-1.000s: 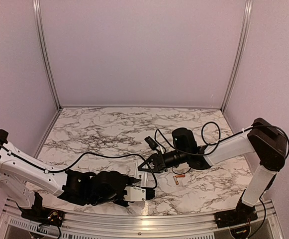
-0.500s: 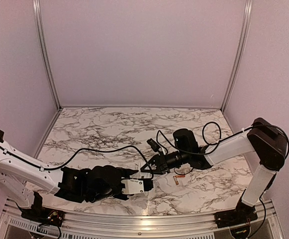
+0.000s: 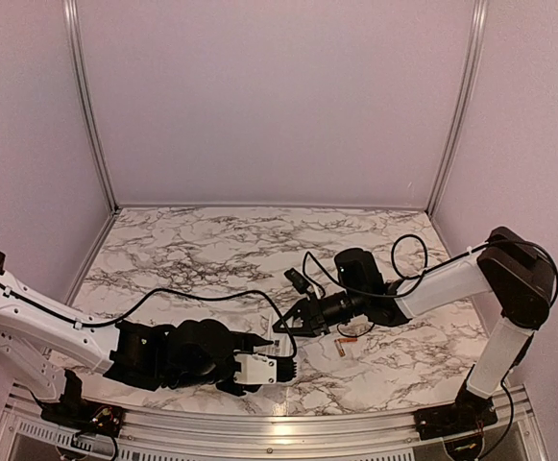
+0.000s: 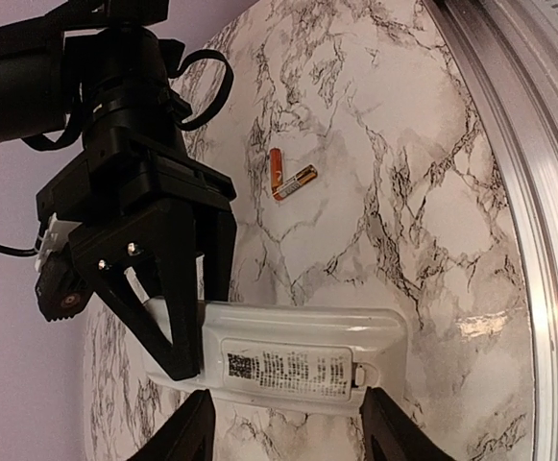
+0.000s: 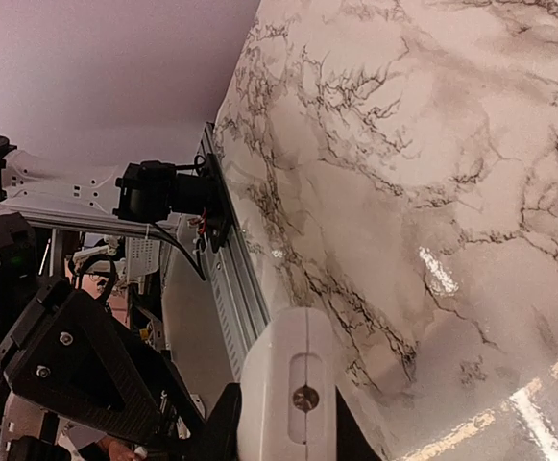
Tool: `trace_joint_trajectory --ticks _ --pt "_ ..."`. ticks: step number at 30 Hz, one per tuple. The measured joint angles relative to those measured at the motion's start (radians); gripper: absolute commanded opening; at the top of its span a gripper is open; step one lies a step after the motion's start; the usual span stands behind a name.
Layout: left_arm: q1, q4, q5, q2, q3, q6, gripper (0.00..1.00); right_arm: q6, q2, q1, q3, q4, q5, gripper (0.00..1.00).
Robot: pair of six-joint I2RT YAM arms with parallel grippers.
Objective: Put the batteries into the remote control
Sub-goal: Remove the battery cover from the remote control.
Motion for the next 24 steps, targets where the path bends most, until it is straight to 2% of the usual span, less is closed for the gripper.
trace_joint_trajectory --ticks 18,24 --pt "0.005 -0.025 -0.001 0.068 0.028 0.001 0.55 -0.003 0.000 0.024 0.005 -0.007 -0.010 0.00" --pt "0.006 -0.024 0.001 0.074 0.033 0.003 0.60 -0.003 0.000 0.028 0.005 -0.008 -0.008 0.00"
